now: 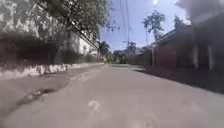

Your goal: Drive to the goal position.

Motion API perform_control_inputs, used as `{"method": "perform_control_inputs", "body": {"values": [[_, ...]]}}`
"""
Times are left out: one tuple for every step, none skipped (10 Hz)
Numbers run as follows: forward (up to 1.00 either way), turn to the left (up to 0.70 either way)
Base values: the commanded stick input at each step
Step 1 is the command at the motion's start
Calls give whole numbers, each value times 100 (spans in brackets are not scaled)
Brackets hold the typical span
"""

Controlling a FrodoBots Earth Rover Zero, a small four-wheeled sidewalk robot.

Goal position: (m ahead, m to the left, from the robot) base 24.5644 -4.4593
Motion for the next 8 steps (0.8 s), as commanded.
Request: {"method": "perform_control_inputs", "body": {"values": [[100,1],[100,1],[100,1],[100,1],[100,1],[100,1],[100,1],[100,-1]]}}
